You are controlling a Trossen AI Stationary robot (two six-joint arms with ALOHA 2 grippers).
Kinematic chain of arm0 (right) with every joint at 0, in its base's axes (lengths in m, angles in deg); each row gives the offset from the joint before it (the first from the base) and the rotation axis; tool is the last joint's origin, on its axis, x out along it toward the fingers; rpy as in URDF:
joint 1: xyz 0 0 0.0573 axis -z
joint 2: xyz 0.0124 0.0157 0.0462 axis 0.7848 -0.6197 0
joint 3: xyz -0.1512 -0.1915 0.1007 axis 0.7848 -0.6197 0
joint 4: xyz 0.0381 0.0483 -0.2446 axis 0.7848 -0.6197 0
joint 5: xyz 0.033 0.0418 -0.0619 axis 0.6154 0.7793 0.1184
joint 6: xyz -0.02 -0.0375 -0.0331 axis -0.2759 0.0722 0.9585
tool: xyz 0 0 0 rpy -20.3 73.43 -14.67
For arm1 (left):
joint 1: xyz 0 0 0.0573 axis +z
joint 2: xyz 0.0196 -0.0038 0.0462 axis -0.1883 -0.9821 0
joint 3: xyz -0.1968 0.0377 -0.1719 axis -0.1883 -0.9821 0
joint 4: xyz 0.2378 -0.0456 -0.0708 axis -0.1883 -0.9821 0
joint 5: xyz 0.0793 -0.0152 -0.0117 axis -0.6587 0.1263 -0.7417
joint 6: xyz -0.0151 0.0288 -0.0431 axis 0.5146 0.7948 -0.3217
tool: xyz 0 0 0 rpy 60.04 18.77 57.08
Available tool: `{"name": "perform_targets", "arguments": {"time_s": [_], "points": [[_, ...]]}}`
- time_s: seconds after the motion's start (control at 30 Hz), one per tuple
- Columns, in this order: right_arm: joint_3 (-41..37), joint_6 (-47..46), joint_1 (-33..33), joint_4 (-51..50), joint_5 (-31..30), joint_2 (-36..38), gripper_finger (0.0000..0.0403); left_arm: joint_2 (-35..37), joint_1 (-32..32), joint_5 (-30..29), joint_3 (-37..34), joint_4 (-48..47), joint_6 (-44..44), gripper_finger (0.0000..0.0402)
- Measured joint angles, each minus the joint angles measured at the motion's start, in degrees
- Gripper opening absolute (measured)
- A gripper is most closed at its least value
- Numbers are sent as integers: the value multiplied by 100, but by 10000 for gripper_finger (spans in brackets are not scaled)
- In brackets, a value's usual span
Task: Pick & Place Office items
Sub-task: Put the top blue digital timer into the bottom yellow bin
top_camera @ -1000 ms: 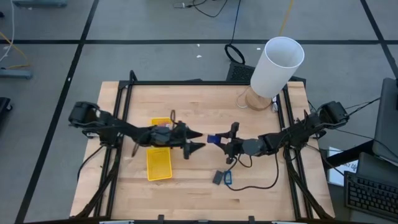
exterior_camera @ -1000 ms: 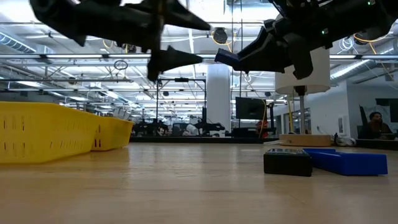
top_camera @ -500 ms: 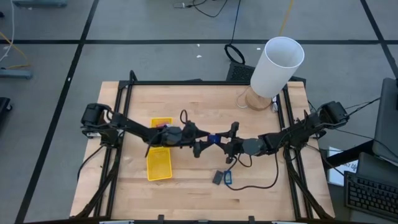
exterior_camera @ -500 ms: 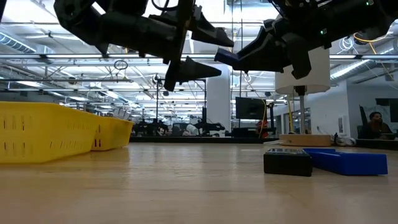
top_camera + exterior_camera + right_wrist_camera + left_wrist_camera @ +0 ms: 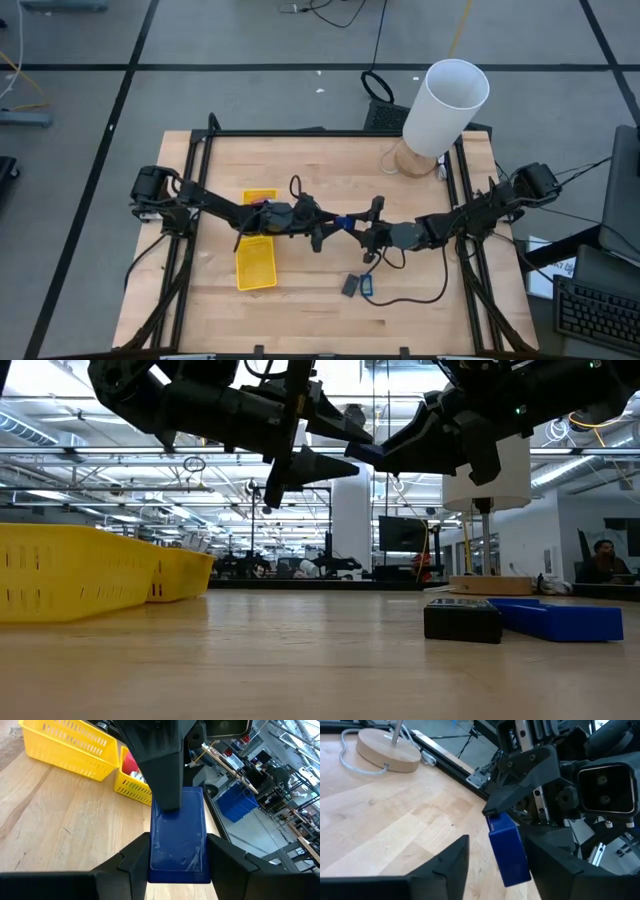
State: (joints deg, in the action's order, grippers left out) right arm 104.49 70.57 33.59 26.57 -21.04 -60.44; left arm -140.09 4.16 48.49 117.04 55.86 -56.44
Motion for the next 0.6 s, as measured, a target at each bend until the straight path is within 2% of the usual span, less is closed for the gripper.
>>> {"name": "perform_targets", "arguments": {"time_s": [0.4, 0.6], "points": [[0, 7, 4, -19, -3, 0, 163, 0, 21, 19, 4, 59, 25, 87], [0, -28, 4, -22, -11, 0, 166, 0, 24, 23, 7, 100, 114, 73]]}}
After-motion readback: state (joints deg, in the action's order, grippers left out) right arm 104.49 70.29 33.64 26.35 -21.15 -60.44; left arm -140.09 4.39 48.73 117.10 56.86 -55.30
